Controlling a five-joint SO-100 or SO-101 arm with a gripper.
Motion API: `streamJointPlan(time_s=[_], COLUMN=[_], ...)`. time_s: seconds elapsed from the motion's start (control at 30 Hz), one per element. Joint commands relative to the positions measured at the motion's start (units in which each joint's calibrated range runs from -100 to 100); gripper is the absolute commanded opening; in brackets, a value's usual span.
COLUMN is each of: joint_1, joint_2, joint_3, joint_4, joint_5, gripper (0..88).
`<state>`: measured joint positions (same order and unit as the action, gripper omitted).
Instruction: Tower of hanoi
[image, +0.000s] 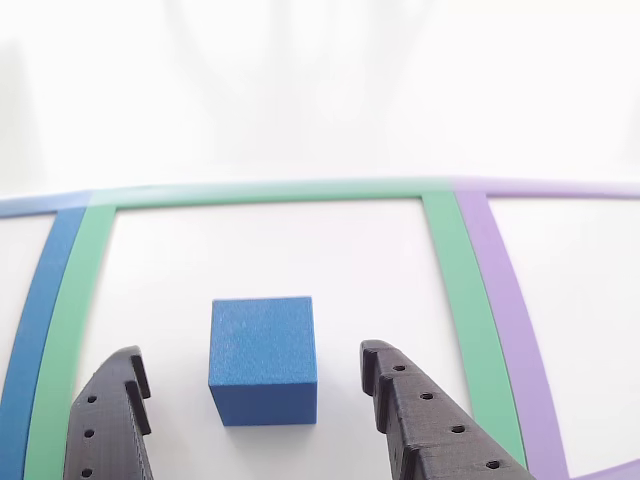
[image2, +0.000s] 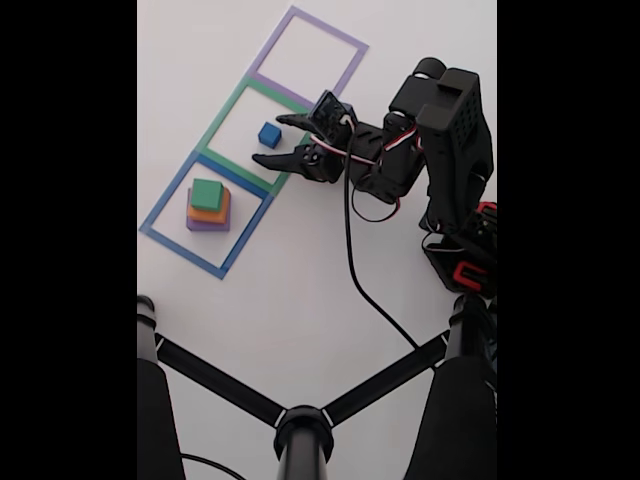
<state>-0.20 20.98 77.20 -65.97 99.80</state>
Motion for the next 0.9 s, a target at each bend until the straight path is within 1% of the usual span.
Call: streamJointPlan(time_s=[0.0, 0.3, 0.5, 0.67, 0.87], joint_1=[-0.6, -1.21, -1.74, -1.97, -2.12], joint_2=[-0.23, -0.07, 0.01, 0.09, -0.79], joint_3=[-1.0, -1.0, -1.82, -2.19, -1.73], joint_4=[-1.17, -0.68, -0.68, -0.6, -0.6], joint_5=[0.2, 0.2, 0.2, 0.2, 0.2], gripper=[19.4, 12.1, 9.4, 5.2, 3.3])
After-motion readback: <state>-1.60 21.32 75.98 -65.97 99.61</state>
